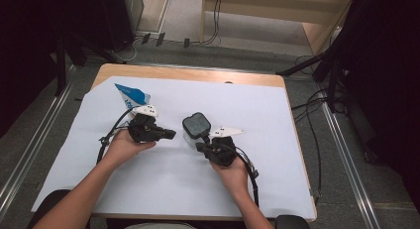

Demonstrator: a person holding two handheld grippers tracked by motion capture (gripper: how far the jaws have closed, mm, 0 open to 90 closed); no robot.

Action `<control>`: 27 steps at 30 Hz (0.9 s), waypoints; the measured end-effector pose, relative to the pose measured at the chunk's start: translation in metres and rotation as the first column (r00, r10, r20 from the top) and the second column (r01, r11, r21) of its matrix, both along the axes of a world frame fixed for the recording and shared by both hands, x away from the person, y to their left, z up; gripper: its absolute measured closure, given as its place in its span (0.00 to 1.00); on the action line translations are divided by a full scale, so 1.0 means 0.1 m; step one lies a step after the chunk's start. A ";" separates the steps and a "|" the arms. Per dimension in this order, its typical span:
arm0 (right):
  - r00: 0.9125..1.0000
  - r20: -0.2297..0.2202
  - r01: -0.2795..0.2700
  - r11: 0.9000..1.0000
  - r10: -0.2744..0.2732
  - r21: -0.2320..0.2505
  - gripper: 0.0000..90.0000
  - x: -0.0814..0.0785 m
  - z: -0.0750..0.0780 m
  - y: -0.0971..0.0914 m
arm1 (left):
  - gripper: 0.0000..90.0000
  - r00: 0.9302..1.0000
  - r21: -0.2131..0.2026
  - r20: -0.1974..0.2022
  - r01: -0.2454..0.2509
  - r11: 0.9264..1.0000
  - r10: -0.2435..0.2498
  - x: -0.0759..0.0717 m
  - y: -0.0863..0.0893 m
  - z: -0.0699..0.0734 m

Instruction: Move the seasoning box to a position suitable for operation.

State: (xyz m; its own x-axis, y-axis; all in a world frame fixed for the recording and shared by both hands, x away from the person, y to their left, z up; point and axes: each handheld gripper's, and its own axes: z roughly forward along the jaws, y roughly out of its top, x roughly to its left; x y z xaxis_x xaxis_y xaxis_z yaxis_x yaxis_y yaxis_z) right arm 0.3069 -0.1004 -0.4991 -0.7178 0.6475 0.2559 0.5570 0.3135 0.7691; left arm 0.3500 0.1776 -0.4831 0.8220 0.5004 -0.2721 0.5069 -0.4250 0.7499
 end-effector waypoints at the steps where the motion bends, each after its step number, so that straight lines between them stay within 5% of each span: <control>1: 1.000 0.003 0.005 1.000 -0.005 0.002 1.00 0.01 0.00 -0.02 | 1.00 1.000 -0.004 -0.003 -0.006 1.000 0.006 0.01 0.00 0.00; 9: 0.998 -0.006 0.064 0.998 -0.064 0.025 1.00 0.08 0.02 -0.22 | 0.98 0.999 0.027 0.026 -0.048 0.998 0.047 0.06 -0.08 -0.02; 15: 0.996 -0.021 0.091 0.995 -0.090 0.031 1.00 0.12 0.02 -0.29 | 1.00 0.998 -0.005 0.017 -0.065 0.998 0.065 0.14 -0.18 -0.10; 27: 0.993 -0.010 0.118 0.993 -0.118 0.019 1.00 0.19 0.03 -0.39 | 1.00 0.999 0.013 0.026 -0.023 1.000 0.022 0.15 -0.36 -0.14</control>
State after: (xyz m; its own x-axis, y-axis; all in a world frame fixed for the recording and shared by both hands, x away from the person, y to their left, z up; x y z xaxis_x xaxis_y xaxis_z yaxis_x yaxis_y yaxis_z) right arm 0.3255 -0.1394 -0.4957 -0.6342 0.7227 0.2748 0.5958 0.2304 0.7694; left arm 0.3655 0.1416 -0.4973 0.8171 0.5223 -0.2441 0.4969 -0.4234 0.7575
